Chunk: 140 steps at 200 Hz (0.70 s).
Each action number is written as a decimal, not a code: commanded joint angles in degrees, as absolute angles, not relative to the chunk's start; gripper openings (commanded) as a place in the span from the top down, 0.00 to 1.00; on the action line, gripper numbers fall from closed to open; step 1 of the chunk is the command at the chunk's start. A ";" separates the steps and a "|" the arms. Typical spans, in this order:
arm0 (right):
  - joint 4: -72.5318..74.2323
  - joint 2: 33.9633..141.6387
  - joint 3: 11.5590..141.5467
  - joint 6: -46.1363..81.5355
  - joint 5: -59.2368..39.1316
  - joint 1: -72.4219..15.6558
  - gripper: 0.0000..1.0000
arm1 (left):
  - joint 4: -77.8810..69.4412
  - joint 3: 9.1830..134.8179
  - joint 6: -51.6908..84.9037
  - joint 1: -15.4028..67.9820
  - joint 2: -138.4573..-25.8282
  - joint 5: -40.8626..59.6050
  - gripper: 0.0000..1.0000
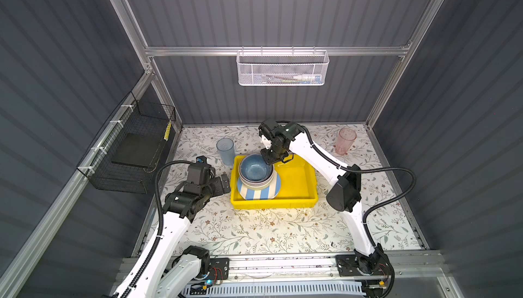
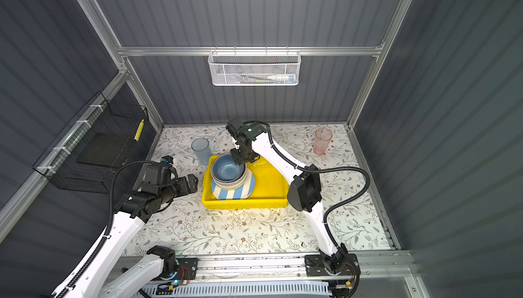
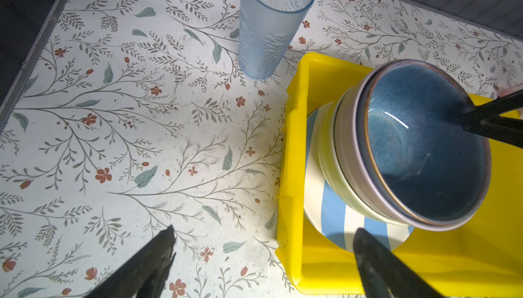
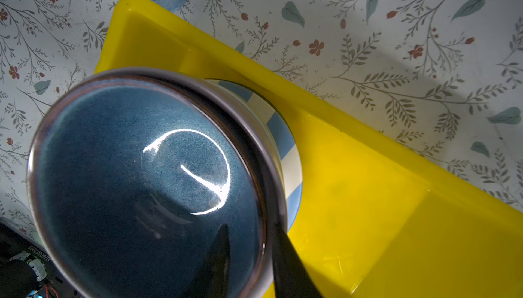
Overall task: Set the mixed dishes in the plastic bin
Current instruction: 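Lower the dark blue bowl into the lilac bowl and open the right gripper, then move the right gripper toward the pink cup near the back corner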
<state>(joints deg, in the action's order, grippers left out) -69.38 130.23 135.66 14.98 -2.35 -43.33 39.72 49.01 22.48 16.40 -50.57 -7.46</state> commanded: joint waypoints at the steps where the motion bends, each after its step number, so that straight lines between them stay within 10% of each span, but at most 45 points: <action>1: -70.18 128.14 136.64 14.86 -0.51 -43.77 0.70 | 39.11 48.27 21.62 16.00 -50.01 -6.76 0.00; 140: -53.86 105.61 114.95 15.09 8.36 -38.19 0.30 | 37.97 51.25 20.68 15.99 -53.20 -6.99 0.00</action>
<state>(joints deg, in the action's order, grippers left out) -57.41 110.34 120.25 14.09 4.82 -41.76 38.81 49.08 22.41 16.40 -52.10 -7.49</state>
